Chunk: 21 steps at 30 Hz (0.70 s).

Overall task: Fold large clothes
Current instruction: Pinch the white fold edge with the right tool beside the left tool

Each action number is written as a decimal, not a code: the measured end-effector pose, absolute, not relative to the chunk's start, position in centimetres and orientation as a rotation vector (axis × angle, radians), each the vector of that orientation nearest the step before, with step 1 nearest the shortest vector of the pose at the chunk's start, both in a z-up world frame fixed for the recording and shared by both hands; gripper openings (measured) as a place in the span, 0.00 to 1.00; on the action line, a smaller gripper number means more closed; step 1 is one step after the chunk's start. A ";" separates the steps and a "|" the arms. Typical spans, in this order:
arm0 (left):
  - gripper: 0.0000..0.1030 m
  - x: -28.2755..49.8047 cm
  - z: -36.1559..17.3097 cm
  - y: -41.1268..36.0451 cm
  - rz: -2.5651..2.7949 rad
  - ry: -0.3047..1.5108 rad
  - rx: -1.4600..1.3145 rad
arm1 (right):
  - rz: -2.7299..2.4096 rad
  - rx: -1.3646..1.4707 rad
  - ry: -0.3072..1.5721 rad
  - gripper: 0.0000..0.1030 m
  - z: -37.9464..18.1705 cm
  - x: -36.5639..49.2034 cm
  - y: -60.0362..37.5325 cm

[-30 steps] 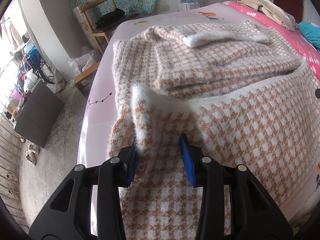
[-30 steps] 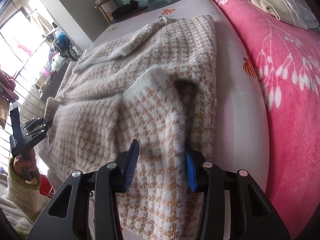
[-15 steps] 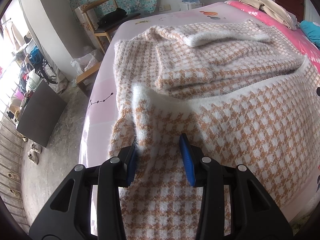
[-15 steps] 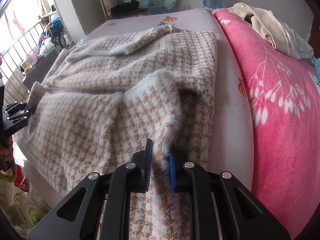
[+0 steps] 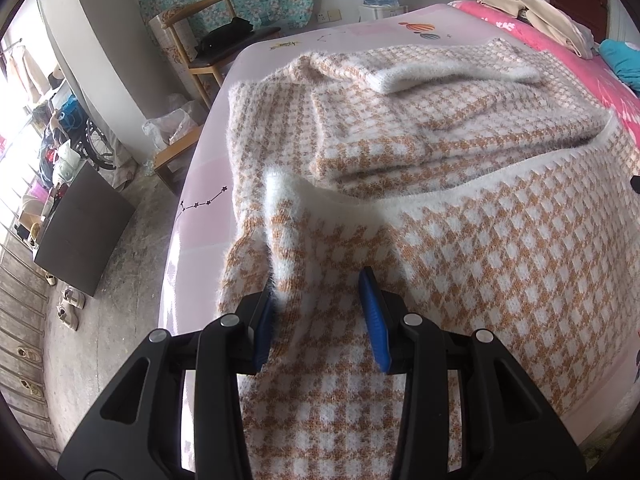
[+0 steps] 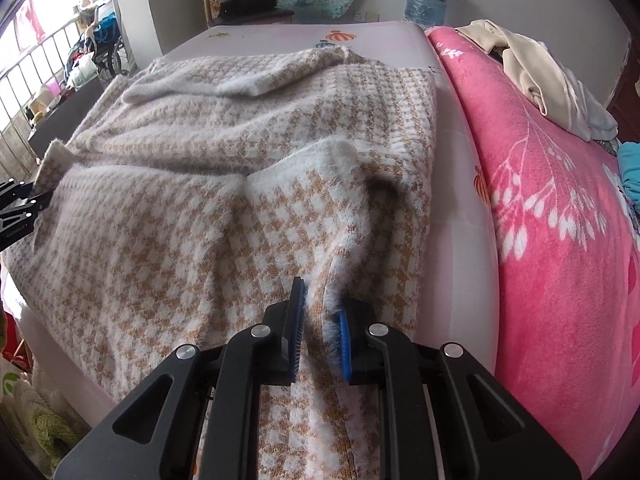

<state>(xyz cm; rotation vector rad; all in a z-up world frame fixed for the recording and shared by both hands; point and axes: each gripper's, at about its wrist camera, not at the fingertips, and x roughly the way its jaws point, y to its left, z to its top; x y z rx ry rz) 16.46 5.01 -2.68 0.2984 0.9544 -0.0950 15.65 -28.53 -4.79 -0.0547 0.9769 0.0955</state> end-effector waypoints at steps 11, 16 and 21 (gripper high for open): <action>0.37 16.8 -2.7 5.0 -0.061 0.966 0.293 | 0.094 -0.061 0.978 0.15 -4.8 15.6 -28.5; 0.37 17.3 -2.7 5.3 -0.049 0.971 0.290 | 0.088 -0.072 0.989 0.16 -4.9 15.7 -28.3; 0.37 17.7 -2.8 5.5 -0.047 0.975 0.289 | 0.078 -0.085 0.998 0.17 -4.8 15.9 -28.1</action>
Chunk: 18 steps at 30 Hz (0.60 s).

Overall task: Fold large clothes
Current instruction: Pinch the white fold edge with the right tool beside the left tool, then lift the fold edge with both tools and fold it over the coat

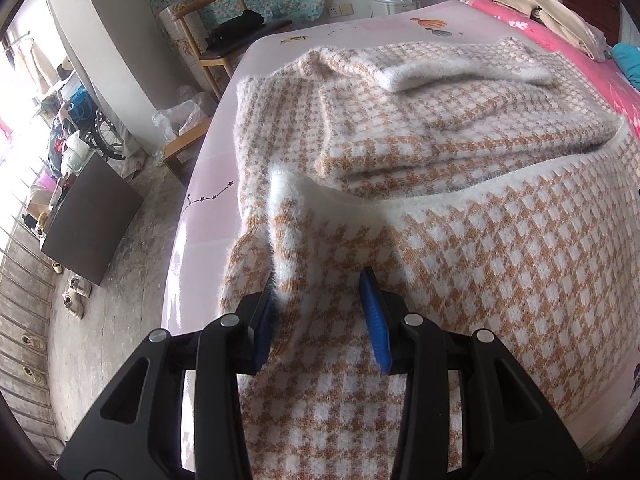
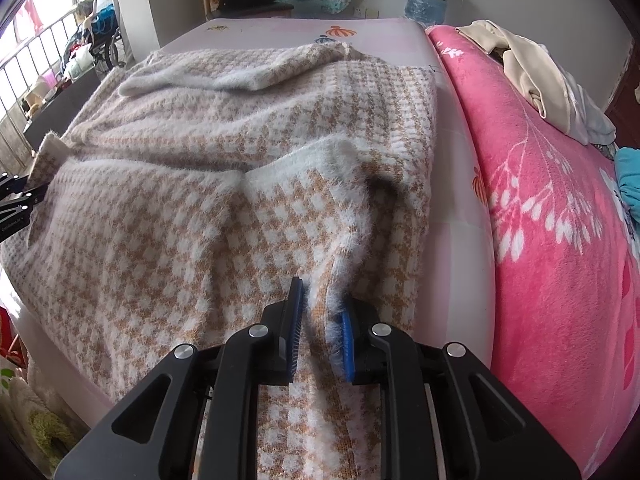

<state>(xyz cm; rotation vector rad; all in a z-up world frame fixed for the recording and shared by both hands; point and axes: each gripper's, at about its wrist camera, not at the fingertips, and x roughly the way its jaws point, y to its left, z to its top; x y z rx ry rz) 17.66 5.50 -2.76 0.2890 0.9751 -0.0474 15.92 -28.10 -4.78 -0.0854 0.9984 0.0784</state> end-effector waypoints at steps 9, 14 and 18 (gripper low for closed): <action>0.37 17.0 -2.7 5.2 -0.047 0.973 0.291 | 0.065 -0.113 1.007 0.17 -4.7 16.0 -27.8; 0.38 17.0 -2.6 5.1 -0.046 0.970 0.295 | 0.057 -0.123 1.005 0.17 -4.6 15.9 -27.6; 0.36 17.1 -2.6 5.2 -0.049 0.964 0.289 | 0.048 -0.127 0.988 0.13 -4.2 15.4 -27.5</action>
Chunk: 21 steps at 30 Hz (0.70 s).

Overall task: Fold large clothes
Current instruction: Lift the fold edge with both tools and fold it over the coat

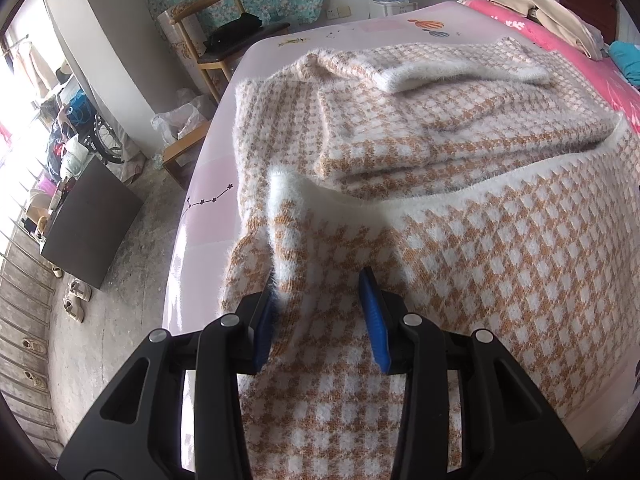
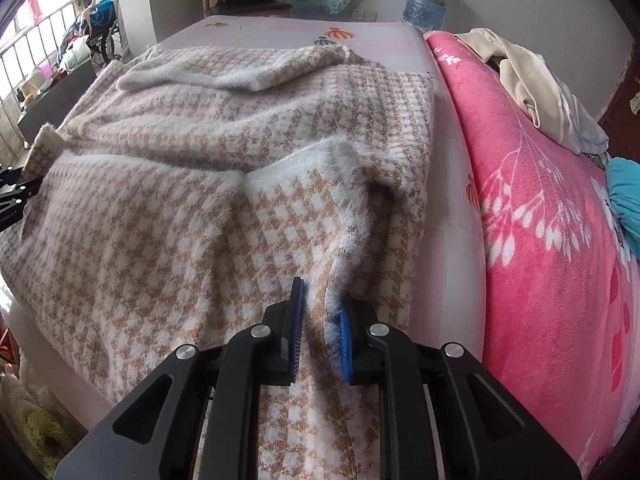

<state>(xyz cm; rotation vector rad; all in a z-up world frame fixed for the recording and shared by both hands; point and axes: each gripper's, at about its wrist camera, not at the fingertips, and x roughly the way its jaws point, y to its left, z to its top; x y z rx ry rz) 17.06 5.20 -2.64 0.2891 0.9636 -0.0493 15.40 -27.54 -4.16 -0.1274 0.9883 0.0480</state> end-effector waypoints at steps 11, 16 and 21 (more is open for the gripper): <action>0.07 16.2 -1.1 7.0 -0.049 0.844 0.276 | 0.028 -0.119 0.889 0.08 -1.5 12.5 -27.5; 0.06 13.8 1.4 7.3 -0.045 0.718 0.263 | 0.016 -0.100 0.816 0.08 0.6 10.2 -27.6; 0.06 11.7 5.0 7.3 -0.037 0.596 0.265 | 0.013 -0.080 0.725 0.08 3.7 7.8 -27.6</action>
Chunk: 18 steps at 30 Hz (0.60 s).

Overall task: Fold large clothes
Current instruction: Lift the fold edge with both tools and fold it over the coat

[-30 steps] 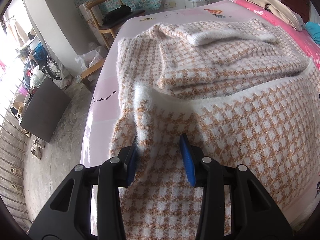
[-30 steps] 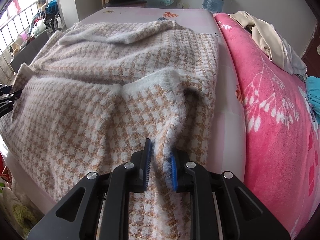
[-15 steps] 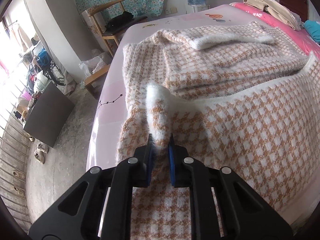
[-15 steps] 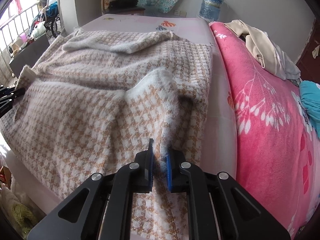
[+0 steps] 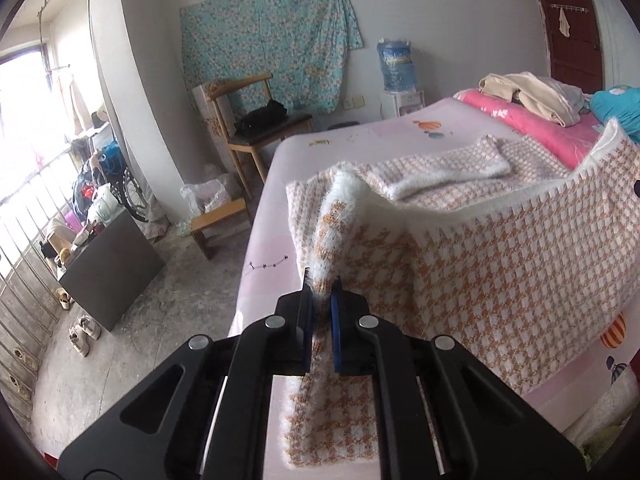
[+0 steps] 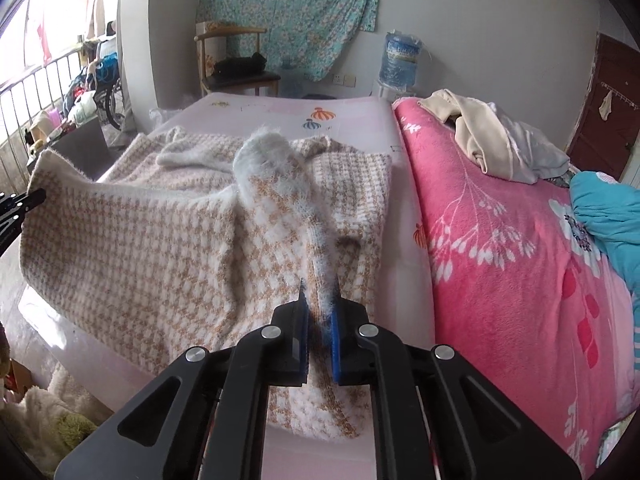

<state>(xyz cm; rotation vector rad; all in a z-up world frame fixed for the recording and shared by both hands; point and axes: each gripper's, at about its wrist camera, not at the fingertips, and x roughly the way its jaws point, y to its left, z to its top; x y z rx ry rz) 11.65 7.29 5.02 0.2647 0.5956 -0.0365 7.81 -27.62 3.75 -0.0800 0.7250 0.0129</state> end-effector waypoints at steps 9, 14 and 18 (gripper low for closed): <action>0.06 14.1 11.0 7.2 -0.046 0.471 0.205 | 0.034 -0.144 0.534 0.08 10.6 10.0 -27.2; 0.06 19.9 13.0 7.8 -0.043 0.463 0.167 | 0.061 -0.127 0.498 0.08 12.8 16.7 -28.4; 0.06 27.6 12.6 7.8 -0.053 0.526 0.153 | 0.069 -0.117 0.529 0.08 12.6 24.0 -29.1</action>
